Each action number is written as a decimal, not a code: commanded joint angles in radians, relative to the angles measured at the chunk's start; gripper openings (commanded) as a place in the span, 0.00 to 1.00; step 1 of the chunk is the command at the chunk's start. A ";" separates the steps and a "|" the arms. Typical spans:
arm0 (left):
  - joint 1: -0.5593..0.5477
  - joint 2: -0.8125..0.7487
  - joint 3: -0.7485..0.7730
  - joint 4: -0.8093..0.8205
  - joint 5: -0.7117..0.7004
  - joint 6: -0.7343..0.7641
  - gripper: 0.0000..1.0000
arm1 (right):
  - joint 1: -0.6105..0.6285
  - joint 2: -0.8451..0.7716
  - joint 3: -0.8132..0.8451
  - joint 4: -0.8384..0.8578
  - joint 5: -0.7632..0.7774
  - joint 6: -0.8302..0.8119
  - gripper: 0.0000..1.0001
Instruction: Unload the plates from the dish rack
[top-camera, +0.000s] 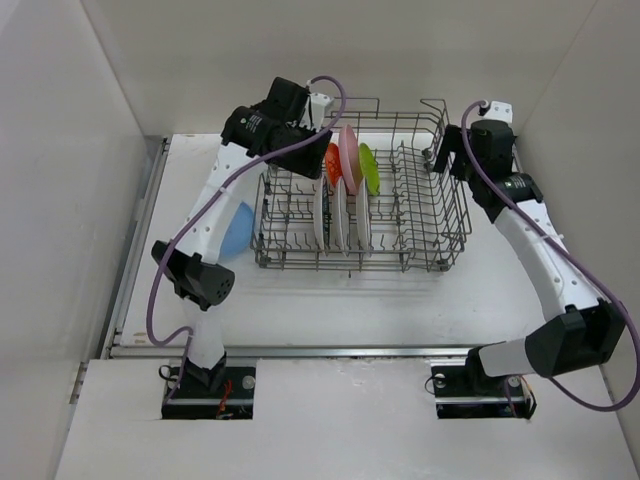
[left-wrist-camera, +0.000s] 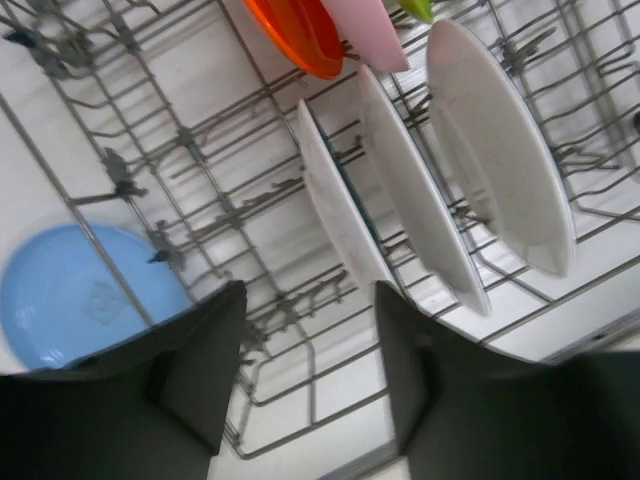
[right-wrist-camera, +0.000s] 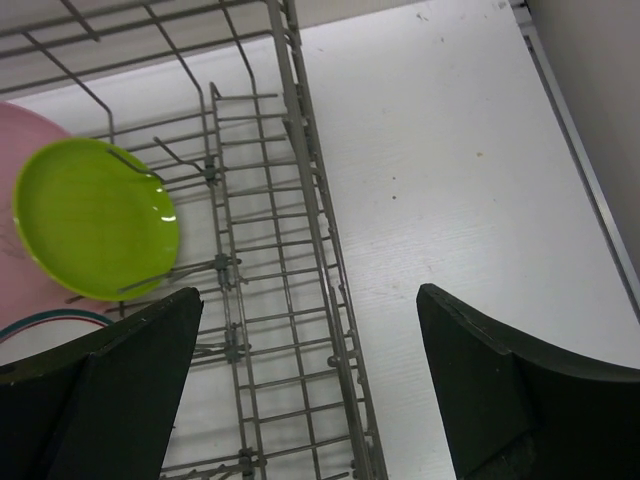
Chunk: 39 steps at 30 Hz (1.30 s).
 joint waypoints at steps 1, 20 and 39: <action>0.000 0.008 0.036 0.010 0.086 -0.012 0.54 | -0.006 -0.029 0.057 0.002 -0.069 -0.013 0.94; -0.086 0.255 0.060 0.598 -0.184 0.083 0.99 | -0.006 0.139 0.090 0.034 0.077 0.024 0.94; -0.086 0.101 0.100 0.462 -0.364 0.073 0.99 | 0.032 0.017 0.218 0.030 -0.001 -0.062 0.94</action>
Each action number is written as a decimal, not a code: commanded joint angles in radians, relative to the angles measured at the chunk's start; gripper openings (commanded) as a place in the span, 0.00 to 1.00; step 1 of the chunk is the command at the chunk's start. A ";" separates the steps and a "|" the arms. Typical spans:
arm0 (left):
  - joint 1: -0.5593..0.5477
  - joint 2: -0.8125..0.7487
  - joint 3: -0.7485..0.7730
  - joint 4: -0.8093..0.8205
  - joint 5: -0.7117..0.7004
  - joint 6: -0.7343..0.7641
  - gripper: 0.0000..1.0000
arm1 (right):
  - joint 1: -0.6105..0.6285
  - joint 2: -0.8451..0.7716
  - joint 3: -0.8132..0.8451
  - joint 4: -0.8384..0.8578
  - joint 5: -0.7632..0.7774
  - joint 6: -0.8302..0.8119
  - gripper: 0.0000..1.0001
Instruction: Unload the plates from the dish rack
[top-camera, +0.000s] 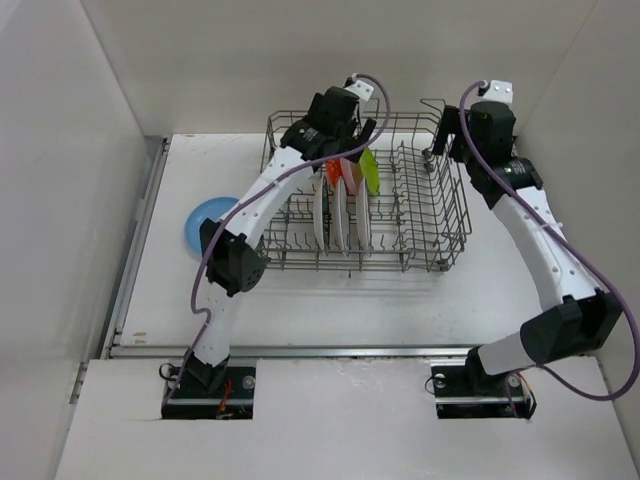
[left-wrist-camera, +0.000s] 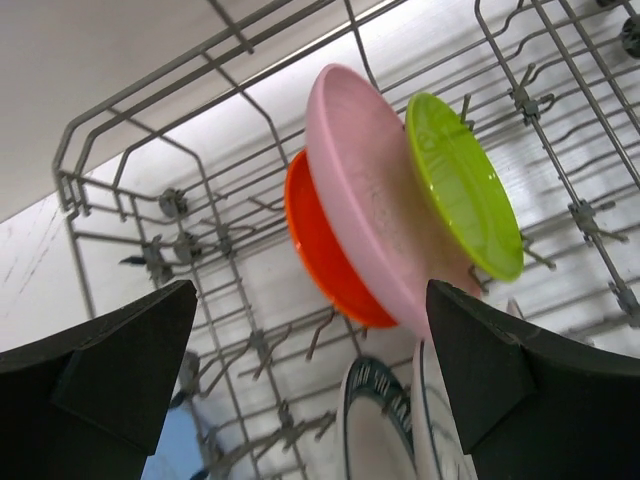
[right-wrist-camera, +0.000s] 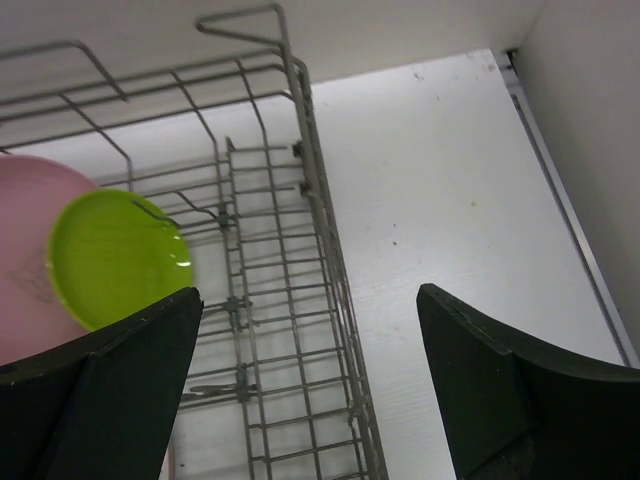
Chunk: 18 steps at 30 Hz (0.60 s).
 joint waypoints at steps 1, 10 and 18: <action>0.014 -0.193 0.064 -0.119 0.007 -0.040 0.99 | 0.024 -0.062 0.099 0.032 -0.084 -0.024 0.94; 0.198 -0.415 -0.053 -0.255 -0.031 -0.072 0.99 | 0.252 -0.059 0.151 -0.005 -0.424 -0.001 0.84; 0.393 -0.559 -0.279 -0.328 -0.031 -0.113 0.99 | 0.416 0.125 0.286 -0.098 -0.490 0.128 0.67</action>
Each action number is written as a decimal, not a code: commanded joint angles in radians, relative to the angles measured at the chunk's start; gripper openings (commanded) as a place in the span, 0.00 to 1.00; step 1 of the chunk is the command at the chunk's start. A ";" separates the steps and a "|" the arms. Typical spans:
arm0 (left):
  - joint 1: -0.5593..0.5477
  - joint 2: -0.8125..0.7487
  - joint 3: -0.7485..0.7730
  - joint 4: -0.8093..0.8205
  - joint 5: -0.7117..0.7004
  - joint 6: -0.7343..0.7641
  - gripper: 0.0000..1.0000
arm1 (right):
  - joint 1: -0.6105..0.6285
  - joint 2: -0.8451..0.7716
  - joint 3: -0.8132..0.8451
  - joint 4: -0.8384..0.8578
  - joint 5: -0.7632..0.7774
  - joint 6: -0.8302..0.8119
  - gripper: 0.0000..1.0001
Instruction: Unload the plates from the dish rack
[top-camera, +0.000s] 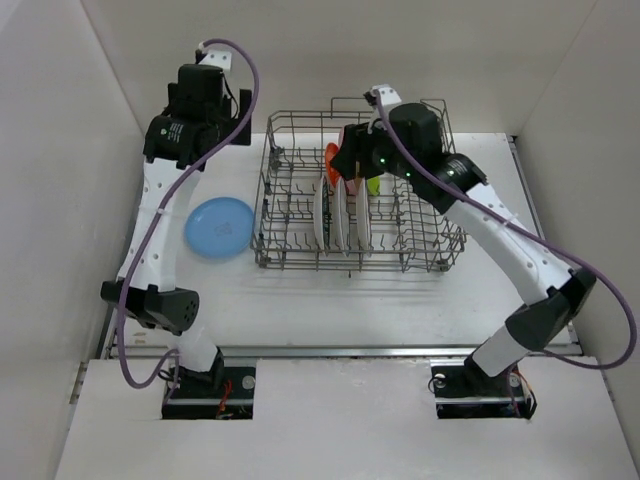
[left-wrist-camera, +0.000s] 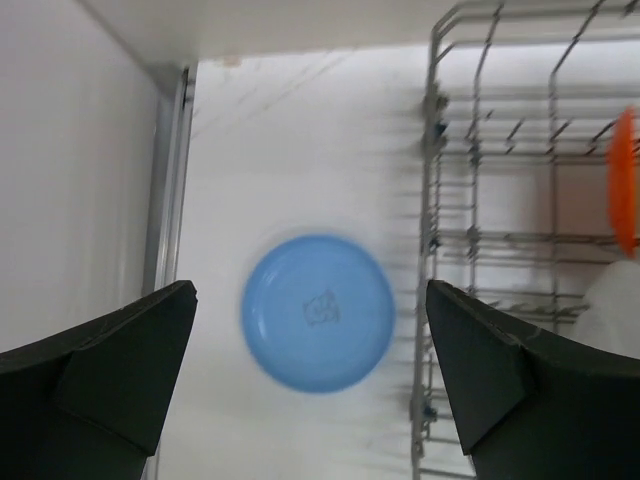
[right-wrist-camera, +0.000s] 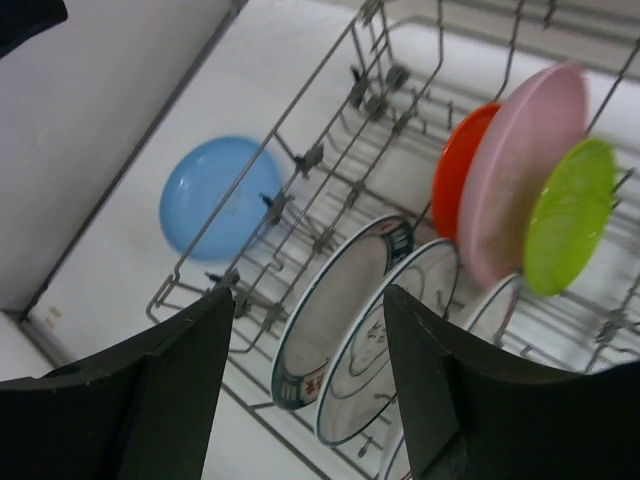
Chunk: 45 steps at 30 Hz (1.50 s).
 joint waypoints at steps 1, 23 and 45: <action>0.059 -0.050 -0.114 -0.064 0.001 -0.029 0.99 | 0.011 0.044 0.027 -0.047 -0.063 0.086 0.65; 0.140 -0.180 -0.485 -0.058 0.217 -0.078 0.99 | 0.111 0.237 0.045 -0.173 0.144 0.212 0.50; 0.140 0.096 -0.511 -0.099 0.593 -0.015 0.96 | 0.120 0.340 0.198 -0.137 0.121 0.097 0.00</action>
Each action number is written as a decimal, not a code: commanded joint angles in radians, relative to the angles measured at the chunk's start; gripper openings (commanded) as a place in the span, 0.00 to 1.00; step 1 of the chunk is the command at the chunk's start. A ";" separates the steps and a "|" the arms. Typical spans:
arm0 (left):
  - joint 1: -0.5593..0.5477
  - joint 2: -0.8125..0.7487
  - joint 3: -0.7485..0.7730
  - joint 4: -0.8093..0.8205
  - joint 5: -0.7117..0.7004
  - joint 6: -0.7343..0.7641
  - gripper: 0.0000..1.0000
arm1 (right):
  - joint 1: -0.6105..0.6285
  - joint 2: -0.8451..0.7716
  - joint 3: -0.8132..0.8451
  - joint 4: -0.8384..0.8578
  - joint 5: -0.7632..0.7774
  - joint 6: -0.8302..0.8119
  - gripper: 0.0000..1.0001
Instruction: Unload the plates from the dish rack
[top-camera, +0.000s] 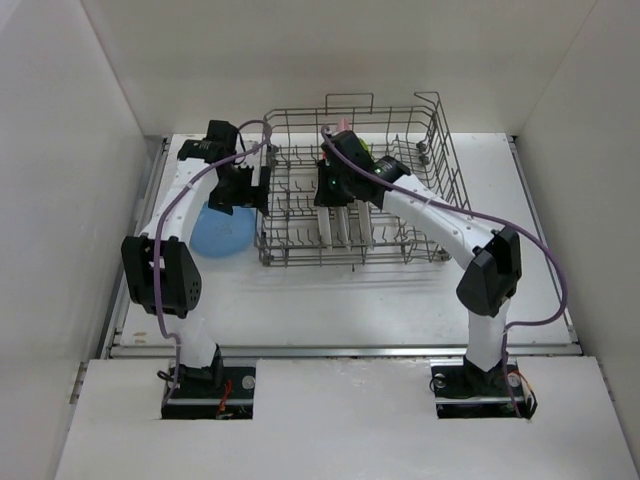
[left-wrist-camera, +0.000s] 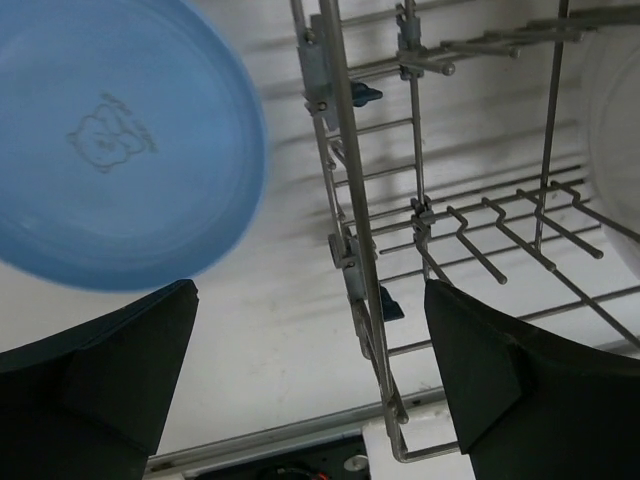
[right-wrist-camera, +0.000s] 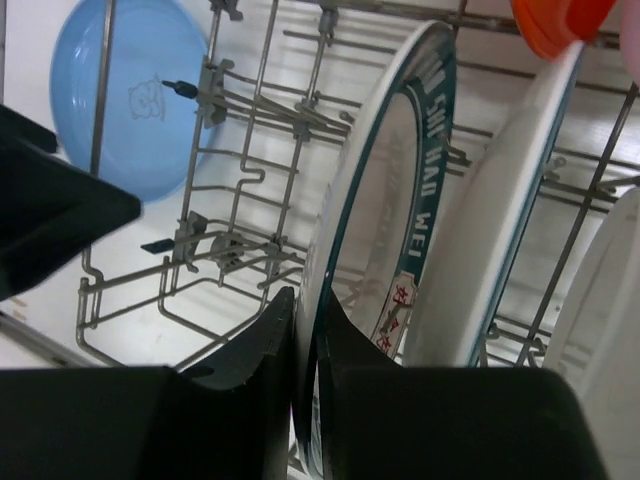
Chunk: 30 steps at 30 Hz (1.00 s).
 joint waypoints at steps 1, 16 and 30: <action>0.001 0.026 0.010 -0.039 0.118 0.018 0.94 | 0.009 -0.013 0.147 0.043 0.074 -0.213 0.00; 0.001 0.192 0.162 -0.117 0.219 0.036 0.11 | 0.009 -0.119 0.274 0.108 0.154 -0.235 0.00; -0.108 0.195 0.191 -0.068 -0.078 0.125 0.00 | -0.017 -0.042 0.379 0.035 0.330 -0.220 0.00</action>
